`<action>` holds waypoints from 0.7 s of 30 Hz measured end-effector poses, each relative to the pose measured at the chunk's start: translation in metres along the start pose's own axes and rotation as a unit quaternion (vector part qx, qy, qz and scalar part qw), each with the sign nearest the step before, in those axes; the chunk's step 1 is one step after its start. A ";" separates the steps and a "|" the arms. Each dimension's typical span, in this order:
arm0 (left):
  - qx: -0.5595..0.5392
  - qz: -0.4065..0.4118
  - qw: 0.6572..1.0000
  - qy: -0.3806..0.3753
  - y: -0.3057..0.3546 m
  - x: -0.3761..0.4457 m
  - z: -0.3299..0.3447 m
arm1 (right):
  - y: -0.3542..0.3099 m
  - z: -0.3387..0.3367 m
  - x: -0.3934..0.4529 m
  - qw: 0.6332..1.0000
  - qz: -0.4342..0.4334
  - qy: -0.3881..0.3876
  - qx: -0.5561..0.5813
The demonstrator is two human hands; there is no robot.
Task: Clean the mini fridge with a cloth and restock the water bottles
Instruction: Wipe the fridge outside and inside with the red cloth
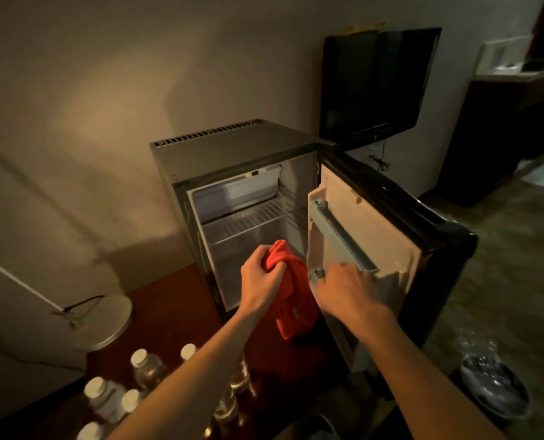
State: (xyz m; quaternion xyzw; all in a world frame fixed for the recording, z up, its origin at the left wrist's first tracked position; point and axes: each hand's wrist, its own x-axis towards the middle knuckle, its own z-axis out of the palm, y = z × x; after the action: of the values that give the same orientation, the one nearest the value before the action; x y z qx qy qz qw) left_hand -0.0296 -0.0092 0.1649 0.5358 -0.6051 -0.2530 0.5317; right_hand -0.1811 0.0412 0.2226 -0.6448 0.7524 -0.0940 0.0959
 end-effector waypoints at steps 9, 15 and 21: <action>-0.021 -0.010 1.000 0.001 -0.020 0.029 0.033 | -0.002 0.022 0.064 0.993 -0.108 0.006 0.056; -0.104 -0.011 0.994 0.017 -0.029 0.070 0.044 | 0.007 0.066 0.141 0.907 -0.207 -0.131 0.343; -0.195 -0.036 0.978 0.066 -0.033 0.123 0.061 | 0.013 0.095 0.198 0.701 -0.146 -0.254 0.651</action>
State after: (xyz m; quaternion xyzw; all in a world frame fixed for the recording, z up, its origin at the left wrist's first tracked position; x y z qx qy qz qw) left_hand -0.0558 -0.1480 0.1626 0.4593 -0.4878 -0.3491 0.6551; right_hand -0.1983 -0.1545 0.1230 -0.5228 0.3476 -0.4061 0.6640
